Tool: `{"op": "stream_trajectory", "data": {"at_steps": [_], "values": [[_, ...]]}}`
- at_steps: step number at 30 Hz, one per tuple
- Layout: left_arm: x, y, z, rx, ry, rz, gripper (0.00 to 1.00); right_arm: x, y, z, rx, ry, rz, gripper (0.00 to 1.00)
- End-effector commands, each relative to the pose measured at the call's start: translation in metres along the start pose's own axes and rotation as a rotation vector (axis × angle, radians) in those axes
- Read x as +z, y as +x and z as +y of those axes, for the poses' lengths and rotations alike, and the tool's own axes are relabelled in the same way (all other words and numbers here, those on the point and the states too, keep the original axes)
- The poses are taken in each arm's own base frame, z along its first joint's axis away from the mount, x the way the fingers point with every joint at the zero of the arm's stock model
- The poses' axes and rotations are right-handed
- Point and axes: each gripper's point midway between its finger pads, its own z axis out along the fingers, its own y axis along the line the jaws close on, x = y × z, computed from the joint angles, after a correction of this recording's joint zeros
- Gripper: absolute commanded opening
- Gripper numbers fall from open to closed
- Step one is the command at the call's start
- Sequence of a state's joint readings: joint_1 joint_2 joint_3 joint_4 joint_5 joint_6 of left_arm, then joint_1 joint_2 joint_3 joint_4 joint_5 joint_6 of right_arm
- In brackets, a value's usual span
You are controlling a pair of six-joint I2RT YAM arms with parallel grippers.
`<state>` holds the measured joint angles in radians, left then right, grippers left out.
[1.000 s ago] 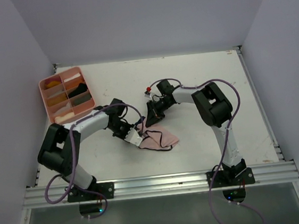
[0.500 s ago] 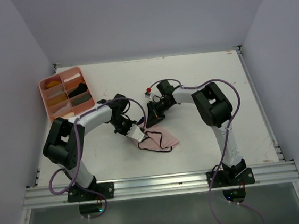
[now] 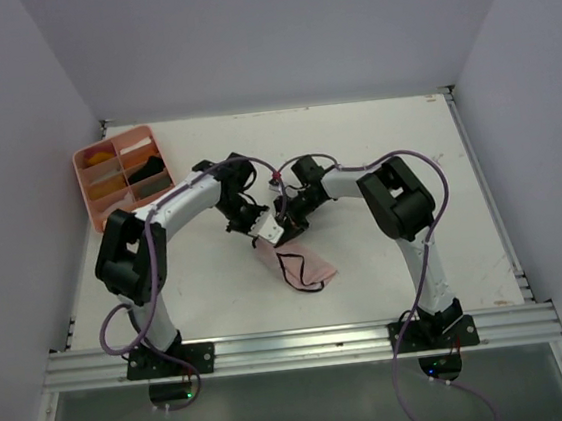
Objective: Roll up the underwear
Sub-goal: Fold the underwear
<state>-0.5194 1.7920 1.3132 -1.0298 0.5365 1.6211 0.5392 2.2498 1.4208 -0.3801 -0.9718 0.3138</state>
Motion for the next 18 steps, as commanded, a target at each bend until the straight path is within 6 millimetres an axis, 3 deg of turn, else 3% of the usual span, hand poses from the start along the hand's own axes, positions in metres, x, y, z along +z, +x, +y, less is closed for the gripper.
{"op": "stream_trajectory", "data": {"at_steps": [1, 8, 17, 18], "values": [[-0.003, -0.019, 0.018, -0.045, -0.010, -0.071, 0.05, 0.006, 0.008, -0.010, -0.031, 0.064, 0.004, 0.11], [0.003, -0.021, 0.049, -0.087, -0.059, -0.108, 0.04, 0.007, 0.013, -0.009, -0.029, 0.055, 0.014, 0.11], [0.044, -0.002, 0.037, -0.201, -0.030, -0.079, 0.04, 0.006, 0.011, -0.004, -0.034, 0.042, 0.015, 0.11], [0.049, -0.002, 0.043, -0.193, -0.056, -0.077, 0.04, 0.006, 0.012, -0.004, -0.033, 0.043, 0.016, 0.11]]}}
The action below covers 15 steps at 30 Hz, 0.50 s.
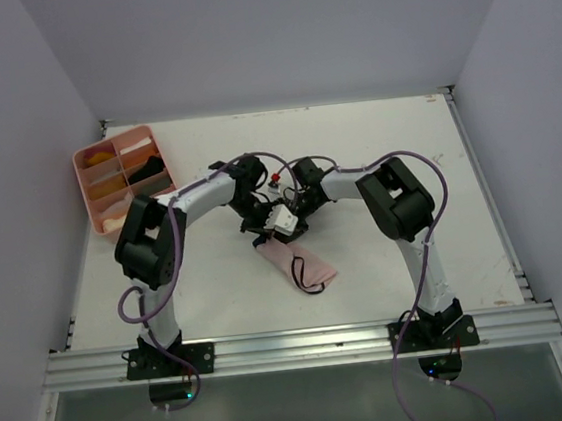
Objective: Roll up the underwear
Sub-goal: Fold the underwear
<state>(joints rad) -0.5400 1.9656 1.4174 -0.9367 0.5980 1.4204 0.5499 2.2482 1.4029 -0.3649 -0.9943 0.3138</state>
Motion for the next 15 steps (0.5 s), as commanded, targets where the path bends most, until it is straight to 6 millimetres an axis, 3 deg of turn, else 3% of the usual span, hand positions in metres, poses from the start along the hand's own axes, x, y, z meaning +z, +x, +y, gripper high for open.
{"op": "stream_trajectory", "data": {"at_steps": [1, 11, 15], "values": [[0.018, -0.004, 0.009, -0.043, -0.052, -0.019, 0.04, 0.002, 0.005, -0.008, -0.028, 0.064, 0.001, 0.11], [0.040, 0.013, 0.005, -0.149, -0.068, -0.007, 0.03, -0.001, 0.012, -0.007, -0.024, 0.071, 0.017, 0.10], [0.045, 0.017, -0.012, -0.168, -0.018, -0.003, 0.02, -0.020, -0.005, 0.006, -0.081, 0.082, -0.019, 0.11]]}}
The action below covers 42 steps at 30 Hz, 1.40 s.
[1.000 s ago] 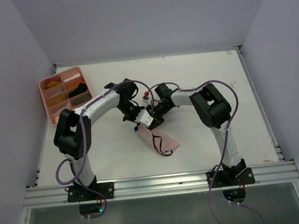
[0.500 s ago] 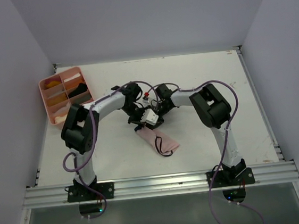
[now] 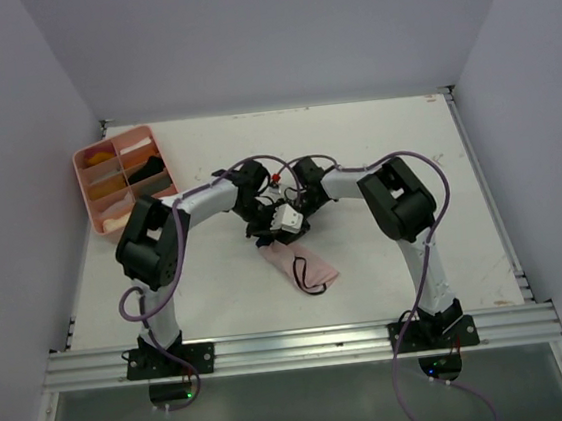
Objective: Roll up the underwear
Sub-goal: Fold the underwear
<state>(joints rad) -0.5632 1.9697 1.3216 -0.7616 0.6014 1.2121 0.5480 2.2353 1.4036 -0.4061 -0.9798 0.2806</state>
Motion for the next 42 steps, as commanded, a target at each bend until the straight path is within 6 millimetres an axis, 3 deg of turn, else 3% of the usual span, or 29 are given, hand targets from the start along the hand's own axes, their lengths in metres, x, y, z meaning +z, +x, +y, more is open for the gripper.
{"op": "stream_trajectory", "data": {"at_steps": [1, 12, 16, 21, 27, 42], "values": [[0.019, 0.016, -0.010, -0.016, 0.025, 0.017, 0.02, -0.023, -0.012, 0.011, -0.077, 0.063, -0.040, 0.11], [0.022, 0.031, -0.028, -0.005, 0.057, 0.060, 0.02, -0.051, -0.028, 0.018, -0.064, 0.078, -0.088, 0.12], [0.019, 0.030, -0.027, 0.002, 0.052, 0.065, 0.02, -0.047, -0.031, 0.011, -0.058, 0.082, -0.090, 0.12], [0.009, 0.016, -0.019, 0.001, 0.025, 0.042, 0.02, -0.029, -0.023, -0.013, -0.028, 0.097, -0.053, 0.11], [-0.012, -0.005, -0.006, 0.019, -0.049, 0.005, 0.02, -0.013, -0.009, -0.019, -0.029, 0.097, -0.010, 0.10], [-0.034, -0.010, 0.033, -0.069, -0.192, -0.066, 0.00, -0.013, -0.006, -0.019, -0.030, 0.093, -0.003, 0.09]]}}
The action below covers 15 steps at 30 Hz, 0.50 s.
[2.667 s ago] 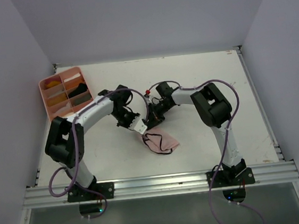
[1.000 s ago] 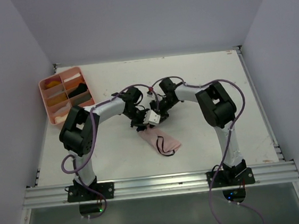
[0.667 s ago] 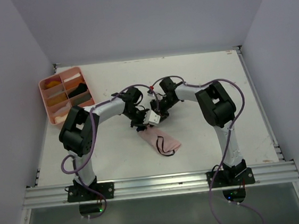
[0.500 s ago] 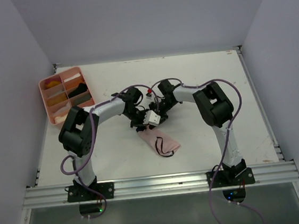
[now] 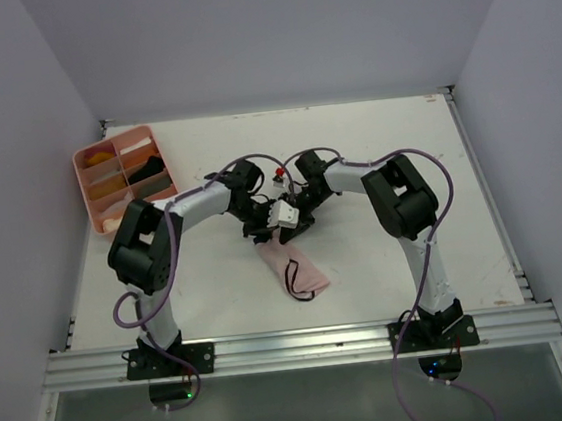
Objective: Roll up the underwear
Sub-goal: Fold the underwear
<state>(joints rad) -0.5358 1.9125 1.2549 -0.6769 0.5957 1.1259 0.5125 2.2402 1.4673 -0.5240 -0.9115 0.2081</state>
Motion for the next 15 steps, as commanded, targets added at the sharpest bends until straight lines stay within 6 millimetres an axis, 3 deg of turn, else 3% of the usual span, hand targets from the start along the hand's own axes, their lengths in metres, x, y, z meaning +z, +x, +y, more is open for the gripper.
{"op": "stream_trajectory", "data": {"at_steps": [1, 9, 15], "values": [[-0.024, -0.016, 0.033, -0.010, -0.127, -0.053, 0.00, 0.004, 0.003, -0.005, -0.027, 0.015, 0.006, 0.09], [-0.034, -0.031, 0.048, -0.014, -0.181, -0.114, 0.00, 0.005, 0.003, -0.006, -0.016, 0.016, 0.010, 0.09], [-0.020, -0.018, 0.043, -0.013, -0.148, -0.088, 0.00, 0.006, 0.003, -0.004, -0.015, 0.006, 0.010, 0.09]]}}
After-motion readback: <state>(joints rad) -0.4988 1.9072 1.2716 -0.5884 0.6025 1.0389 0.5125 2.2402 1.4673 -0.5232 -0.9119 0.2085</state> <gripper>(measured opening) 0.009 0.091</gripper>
